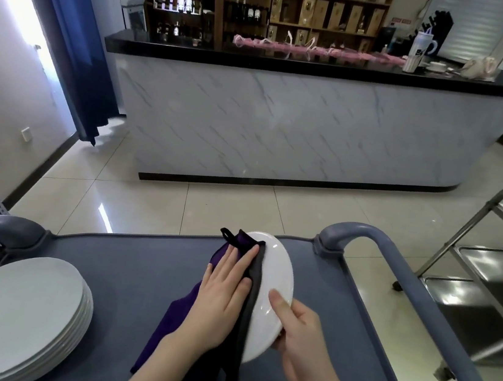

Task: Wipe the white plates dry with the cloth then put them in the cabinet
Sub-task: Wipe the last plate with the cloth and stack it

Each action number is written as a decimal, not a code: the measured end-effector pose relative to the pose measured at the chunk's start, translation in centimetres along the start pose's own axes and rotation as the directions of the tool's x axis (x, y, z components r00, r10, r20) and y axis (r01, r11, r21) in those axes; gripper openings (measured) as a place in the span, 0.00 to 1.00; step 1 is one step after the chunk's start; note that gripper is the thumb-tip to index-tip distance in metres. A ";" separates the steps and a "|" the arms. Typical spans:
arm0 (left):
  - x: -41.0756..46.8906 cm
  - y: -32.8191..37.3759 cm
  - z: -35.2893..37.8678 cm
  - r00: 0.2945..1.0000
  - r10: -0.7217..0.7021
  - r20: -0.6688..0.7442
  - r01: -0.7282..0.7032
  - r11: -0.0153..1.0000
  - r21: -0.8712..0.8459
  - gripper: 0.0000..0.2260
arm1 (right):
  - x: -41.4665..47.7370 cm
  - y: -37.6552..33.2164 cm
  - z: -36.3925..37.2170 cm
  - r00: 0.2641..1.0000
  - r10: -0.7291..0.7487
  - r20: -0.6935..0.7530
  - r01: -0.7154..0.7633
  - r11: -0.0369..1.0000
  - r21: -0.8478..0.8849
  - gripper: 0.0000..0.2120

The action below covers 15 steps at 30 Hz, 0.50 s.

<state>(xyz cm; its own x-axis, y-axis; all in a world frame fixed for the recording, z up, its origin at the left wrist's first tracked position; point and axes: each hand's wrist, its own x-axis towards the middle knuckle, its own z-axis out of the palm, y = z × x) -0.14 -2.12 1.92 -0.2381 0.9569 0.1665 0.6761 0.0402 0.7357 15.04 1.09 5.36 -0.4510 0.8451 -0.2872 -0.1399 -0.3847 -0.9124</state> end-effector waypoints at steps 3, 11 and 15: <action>0.3 -0.8 0.4 0.998 -0.054 -0.027 0.053 0.999 -0.012 0.24 | -0.3 0.0 -1.3 1.000 -0.009 -0.029 0.011 0.999 0.040 0.17; -1.8 -1.4 2.7 0.989 -0.145 0.019 0.146 0.982 -0.118 0.22 | 0.4 -1.2 -3.8 0.991 -0.074 -0.114 0.091 0.985 0.150 0.11; -2.5 -0.6 4.4 0.991 -0.094 0.091 0.101 0.992 -0.073 0.24 | 1.2 -1.7 -5.4 0.978 -0.105 -0.179 0.127 0.985 0.120 0.08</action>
<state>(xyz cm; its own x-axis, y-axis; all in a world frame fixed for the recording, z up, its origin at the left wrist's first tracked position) 3.12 -3.32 -1.78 -0.2366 0.9709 0.0364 0.5957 0.1154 0.7948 19.46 4.79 4.98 -0.2686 0.9335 -0.2376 -0.3013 -0.3157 -0.8997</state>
